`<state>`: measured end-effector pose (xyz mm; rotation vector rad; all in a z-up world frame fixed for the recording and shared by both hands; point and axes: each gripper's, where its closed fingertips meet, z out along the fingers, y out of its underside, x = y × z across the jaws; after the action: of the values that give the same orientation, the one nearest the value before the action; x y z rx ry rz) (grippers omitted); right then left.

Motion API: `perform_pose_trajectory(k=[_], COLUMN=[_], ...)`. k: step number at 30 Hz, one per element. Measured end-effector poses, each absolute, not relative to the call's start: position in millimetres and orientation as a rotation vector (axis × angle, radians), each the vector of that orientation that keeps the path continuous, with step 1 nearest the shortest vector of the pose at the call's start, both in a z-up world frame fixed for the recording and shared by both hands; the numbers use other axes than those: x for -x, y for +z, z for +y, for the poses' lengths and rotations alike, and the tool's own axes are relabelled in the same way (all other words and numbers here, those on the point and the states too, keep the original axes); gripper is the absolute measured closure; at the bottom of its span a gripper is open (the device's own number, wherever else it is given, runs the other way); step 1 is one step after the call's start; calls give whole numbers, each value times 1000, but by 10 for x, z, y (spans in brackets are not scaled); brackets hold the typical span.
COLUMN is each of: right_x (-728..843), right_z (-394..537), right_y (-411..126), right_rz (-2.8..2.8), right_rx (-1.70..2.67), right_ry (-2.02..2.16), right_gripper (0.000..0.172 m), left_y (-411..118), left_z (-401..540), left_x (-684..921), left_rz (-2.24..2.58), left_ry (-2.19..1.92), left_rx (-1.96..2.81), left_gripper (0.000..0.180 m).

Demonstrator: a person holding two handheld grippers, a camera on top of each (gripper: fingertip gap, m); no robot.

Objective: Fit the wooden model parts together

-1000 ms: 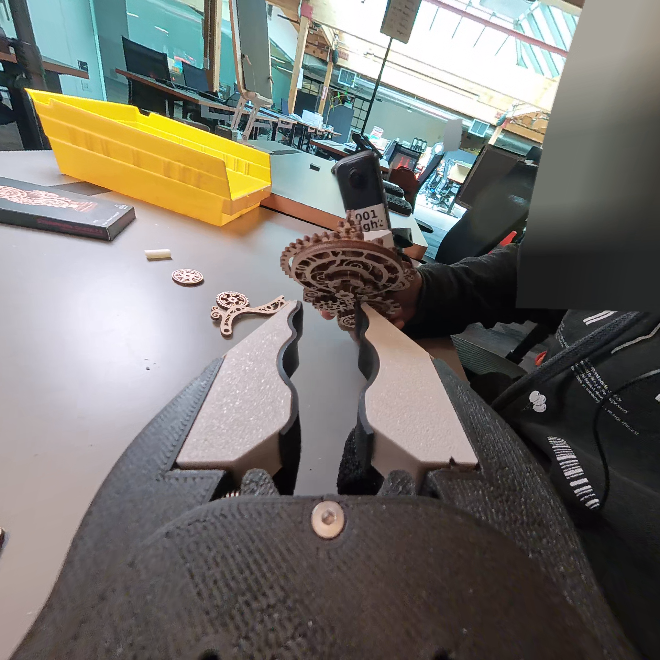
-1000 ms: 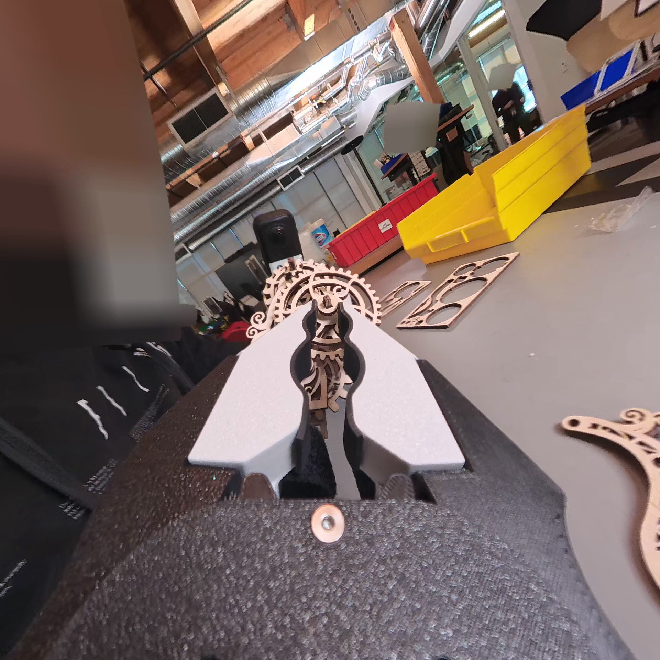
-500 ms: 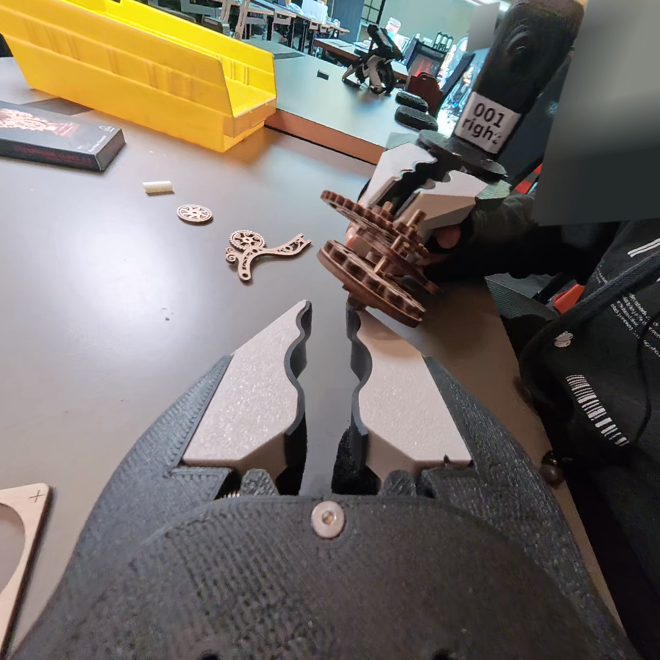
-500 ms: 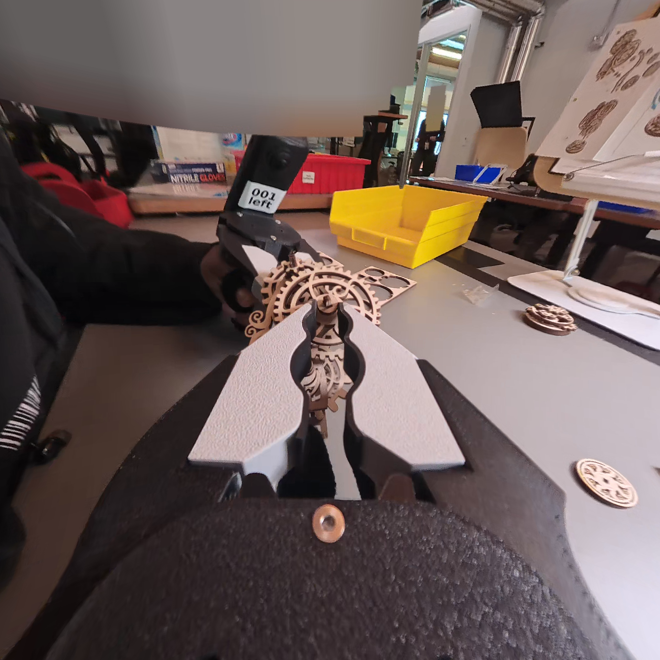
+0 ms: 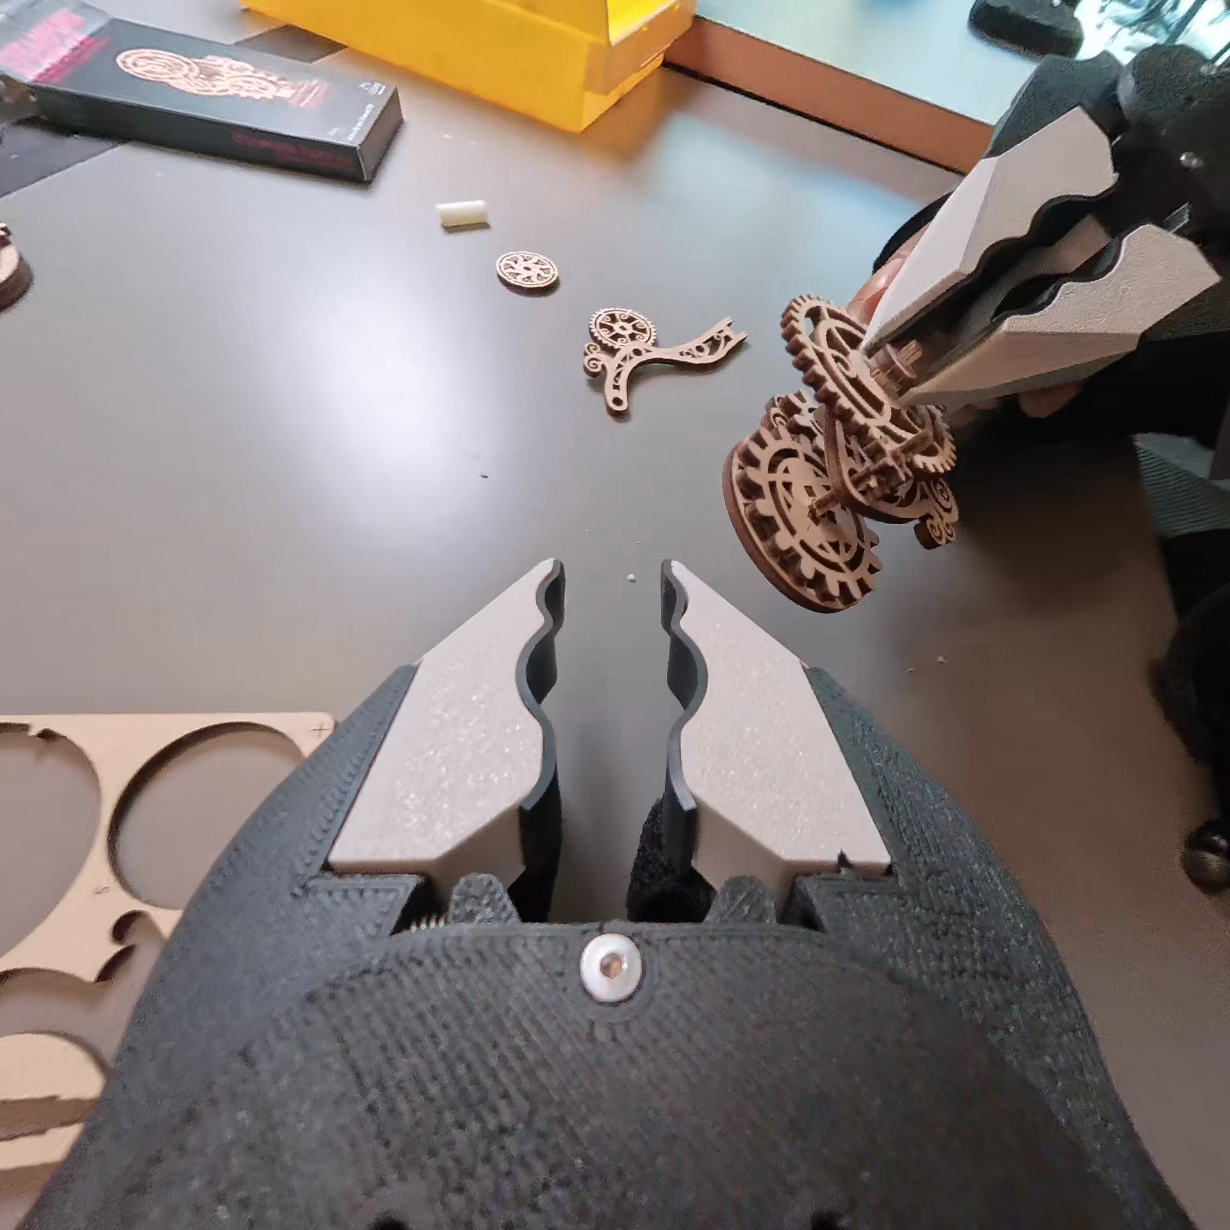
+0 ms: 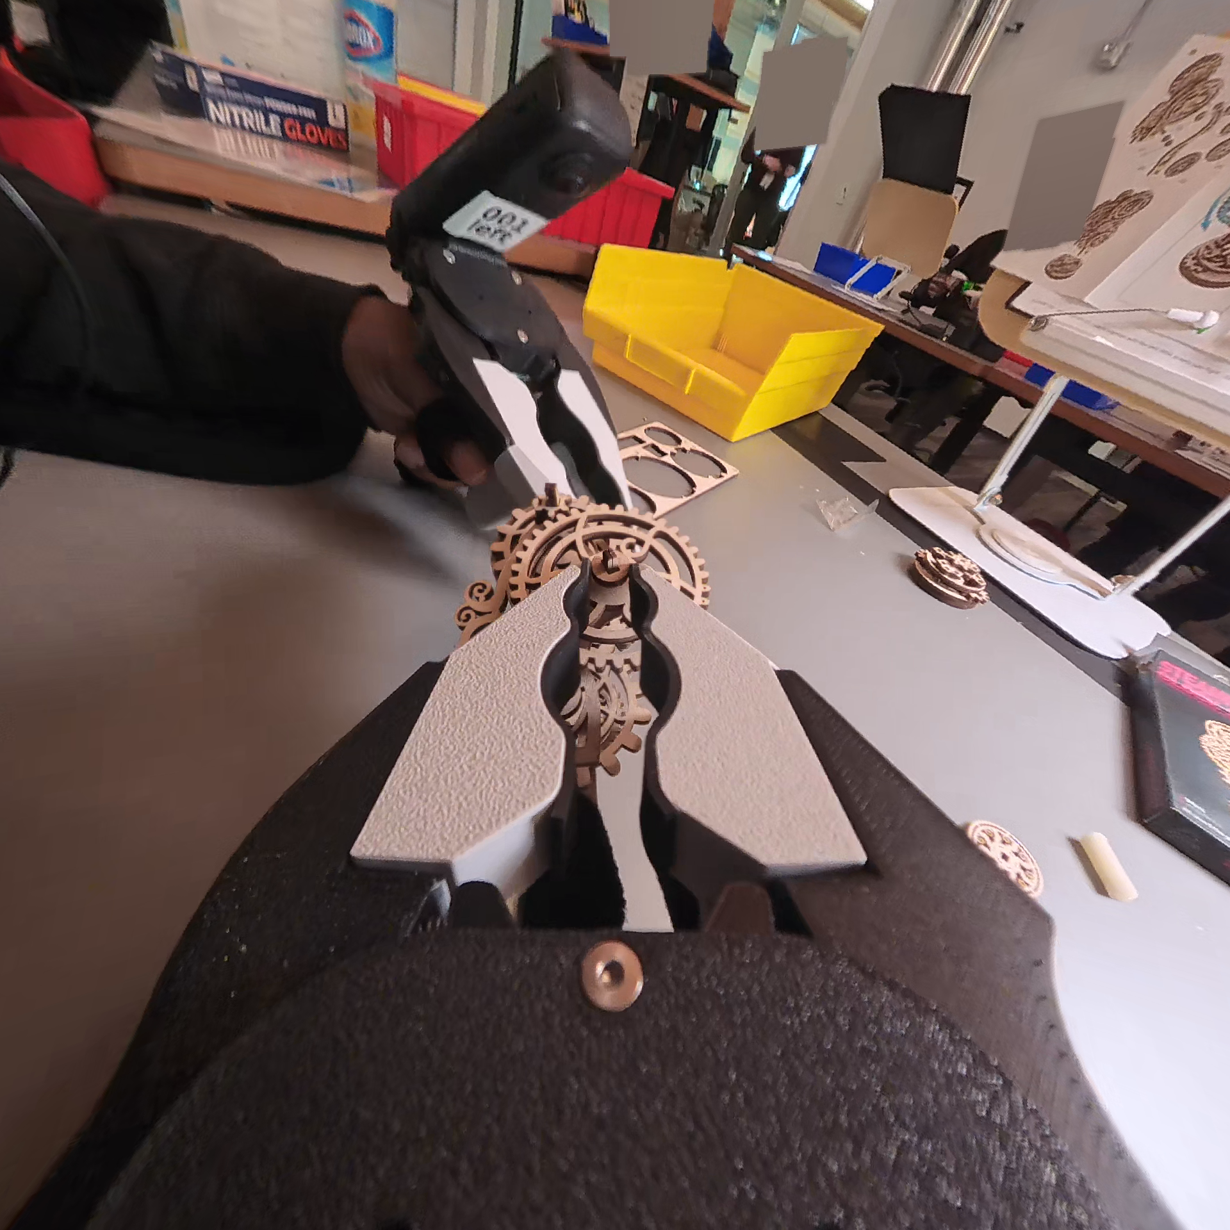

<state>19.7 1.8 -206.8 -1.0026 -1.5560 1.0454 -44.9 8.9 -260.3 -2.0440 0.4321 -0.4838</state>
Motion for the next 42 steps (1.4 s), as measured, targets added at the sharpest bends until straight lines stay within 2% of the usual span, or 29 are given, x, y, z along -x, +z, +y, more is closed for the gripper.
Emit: perform_pose_trajectory(k=[8,19,32,37,42], right_x=[-177,-152,-145,-143,-154], right_z=[8,21,38,130,322], right_y=[-2218,-2321,-2289,-2214,-2078], right_rz=[-1628,-1668,-1648,-1576,-1372], right_rx=[1034,1081,1088,1163,1369], right_ry=[979,958,993,1107,1450], right_gripper=[162,162,162,163,163], left_y=[-2510,-2248,-2295,-2295,-2370], left_z=[100,-9,-67,-105,-56], left_x=[495,250,59,56,105], left_rz=[446,524,605,635,617], left_ry=[-445,-592,-615,-635,-616], left_rx=[1990,1834,1826,1831,1871], left_gripper=[147,133,128,114,108])
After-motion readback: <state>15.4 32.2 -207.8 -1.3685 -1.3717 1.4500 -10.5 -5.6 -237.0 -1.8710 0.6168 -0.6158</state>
